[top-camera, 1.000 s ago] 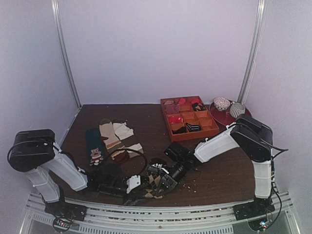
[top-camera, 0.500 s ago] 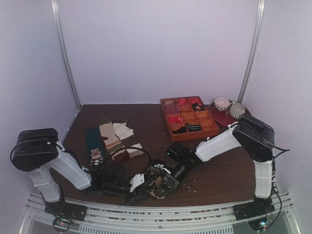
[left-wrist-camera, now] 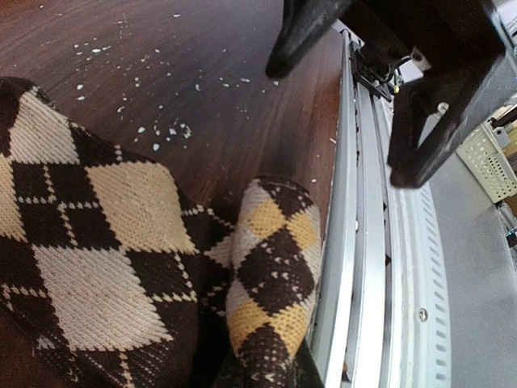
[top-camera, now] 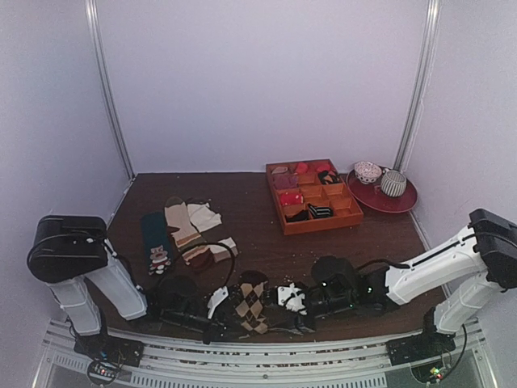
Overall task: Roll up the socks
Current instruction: Roll a pair of socks at the center of the board.
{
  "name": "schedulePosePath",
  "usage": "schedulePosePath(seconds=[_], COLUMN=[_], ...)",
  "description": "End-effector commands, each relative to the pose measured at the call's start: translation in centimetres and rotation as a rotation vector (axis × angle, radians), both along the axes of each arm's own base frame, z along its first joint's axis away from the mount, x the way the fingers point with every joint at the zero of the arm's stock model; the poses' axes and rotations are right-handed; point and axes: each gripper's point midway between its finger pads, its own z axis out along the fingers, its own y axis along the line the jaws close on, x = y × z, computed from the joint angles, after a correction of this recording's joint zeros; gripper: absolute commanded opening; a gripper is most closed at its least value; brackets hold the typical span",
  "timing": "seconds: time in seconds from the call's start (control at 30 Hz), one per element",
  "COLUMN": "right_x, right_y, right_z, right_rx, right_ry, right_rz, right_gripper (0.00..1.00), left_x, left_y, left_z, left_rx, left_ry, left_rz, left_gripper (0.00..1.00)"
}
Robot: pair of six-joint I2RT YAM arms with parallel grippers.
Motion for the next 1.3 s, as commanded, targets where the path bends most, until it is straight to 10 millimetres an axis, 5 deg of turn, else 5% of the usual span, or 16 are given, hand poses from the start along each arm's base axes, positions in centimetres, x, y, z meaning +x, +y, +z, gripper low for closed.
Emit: schedulePosePath(seconds=[0.0, 0.37, 0.63, 0.77, 0.97, 1.13, 1.27], right_x=[-0.1, -1.1, -0.3, -0.9, 0.4, 0.5, -0.2], right_y=[1.7, 2.7, 2.5, 2.7, 2.3, 1.1, 0.0], right_z=[-1.3, -5.0, -7.7, -7.5, -6.0, -7.3, -9.8], right_rx=[-0.071, -0.199, -0.313, -0.316, -0.371, -0.566, -0.700], right_ry=[-0.232, -0.238, -0.169, -0.051, 0.220, 0.541, 0.732], right_rz=[0.064, 0.106, 0.055, 0.071, 0.026, -0.013, -0.058], right_gripper=[0.61, 0.54, 0.23, 0.15, 0.15, 0.15, 0.15], left_x=[-2.6, -2.8, -2.4, -0.7, 3.8, 4.6, 4.8], left_y=[4.6, 4.6, 4.4, 4.0, 3.8, 3.3, 2.2], left_z=[-6.2, -6.4, -5.9, -3.9, 3.5, 7.4, 7.2], left_rx=[0.271, 0.270, 0.250, 0.226, 0.148, 0.038, -0.011], left_ry=[0.191, 0.193, 0.154, 0.030, -0.332, -0.537, -0.598], left_rz=[0.001, -0.019, -0.029, -0.002, 0.103, 0.084, 0.064], left_gripper=[0.00, 0.00, 0.00, 0.37, 0.64, 0.69, 0.68])
